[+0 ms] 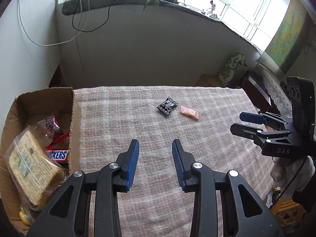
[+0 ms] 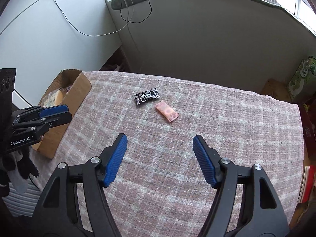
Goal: Organize snacks
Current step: 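Move both tools back over the table toward the black and pink candies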
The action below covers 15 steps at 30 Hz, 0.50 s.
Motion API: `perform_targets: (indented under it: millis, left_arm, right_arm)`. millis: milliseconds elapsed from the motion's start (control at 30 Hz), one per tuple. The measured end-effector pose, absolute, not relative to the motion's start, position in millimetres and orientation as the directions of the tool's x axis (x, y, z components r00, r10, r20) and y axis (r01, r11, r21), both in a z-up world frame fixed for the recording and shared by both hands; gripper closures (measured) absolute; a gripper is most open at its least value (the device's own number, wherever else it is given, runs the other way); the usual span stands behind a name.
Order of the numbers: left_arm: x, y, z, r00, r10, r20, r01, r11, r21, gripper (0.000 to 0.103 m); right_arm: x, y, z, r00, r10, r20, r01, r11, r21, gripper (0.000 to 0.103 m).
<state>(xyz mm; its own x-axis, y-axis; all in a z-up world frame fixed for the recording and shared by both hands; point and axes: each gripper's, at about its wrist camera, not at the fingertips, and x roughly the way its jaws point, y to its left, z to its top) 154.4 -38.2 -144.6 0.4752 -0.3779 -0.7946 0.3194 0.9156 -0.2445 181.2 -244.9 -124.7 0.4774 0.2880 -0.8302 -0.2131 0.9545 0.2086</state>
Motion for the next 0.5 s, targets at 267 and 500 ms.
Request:
perform_targets:
  millis: [267, 500]
  left_arm:
    - [190, -76, -162, 0.430, -0.381, -0.818, 0.394, 0.895, -0.210, 0.070]
    - [221, -94, -182, 0.373, -0.376, -0.848, 0.435, 0.878, -0.198, 0.070]
  right_arm:
    - [206, -245, -147, 0.433, 0.312, -0.846, -0.258, 0.942, 0.216, 0.037]
    - [224, -242, -166, 0.393, 0.330, -0.858, -0.284, 0.931, 0.229, 0.044]
